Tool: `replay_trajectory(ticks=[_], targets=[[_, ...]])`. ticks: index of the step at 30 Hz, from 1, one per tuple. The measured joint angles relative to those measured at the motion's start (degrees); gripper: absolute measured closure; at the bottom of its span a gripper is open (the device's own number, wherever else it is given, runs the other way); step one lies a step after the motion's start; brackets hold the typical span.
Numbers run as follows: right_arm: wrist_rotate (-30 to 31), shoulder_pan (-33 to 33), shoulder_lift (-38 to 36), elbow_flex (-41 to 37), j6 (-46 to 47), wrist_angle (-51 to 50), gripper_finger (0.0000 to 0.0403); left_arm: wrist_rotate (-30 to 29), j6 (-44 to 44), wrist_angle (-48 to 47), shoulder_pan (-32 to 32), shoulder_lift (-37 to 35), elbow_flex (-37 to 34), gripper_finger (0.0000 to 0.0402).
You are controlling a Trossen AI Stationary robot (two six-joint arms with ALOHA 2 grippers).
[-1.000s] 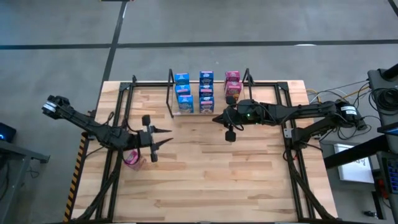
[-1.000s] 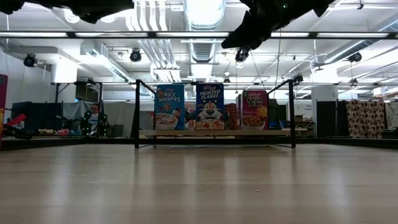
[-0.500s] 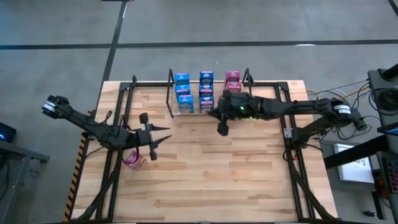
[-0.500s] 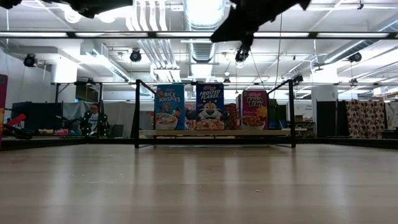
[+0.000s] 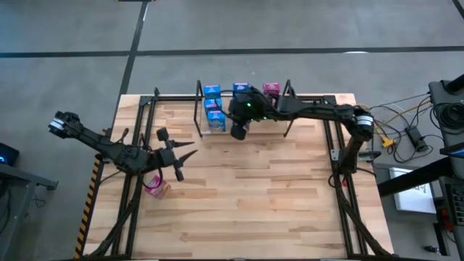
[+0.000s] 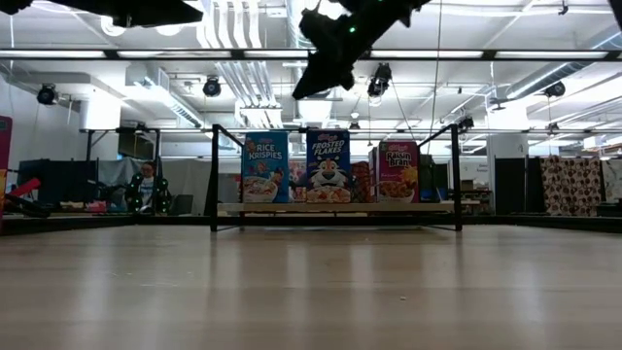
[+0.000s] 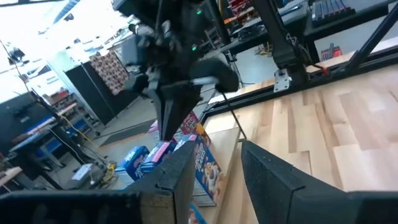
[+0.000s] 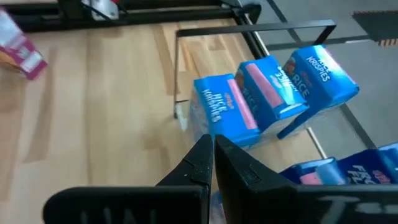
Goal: Stack cereal on shelf
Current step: Put the blue cereal box on the shelf aligned with the other blue cereal box
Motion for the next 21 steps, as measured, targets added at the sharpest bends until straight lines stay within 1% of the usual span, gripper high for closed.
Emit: replay_trajectory(ticks=[5, 10, 21], targets=[[0.0, -1.7, 4.5, 5.8, -1.3, -4.8, 0.0394, -0.2, 2.8, 0.2, 0.0, -0.5, 0.0, 0.0288], [-0.1, -2.5, 7.3, 9.4, -2.1, -8.0, 0.0394, -0.2, 5.2, 0.3, 0.1, -1.5, 0.0, 0.0288], [-0.4, -2.5, 8.3, 9.8, -3.2, -8.0, 0.0394, -0.2, 7.3, 0.3, 0.1, -2.8, 0.0, 0.0288]])
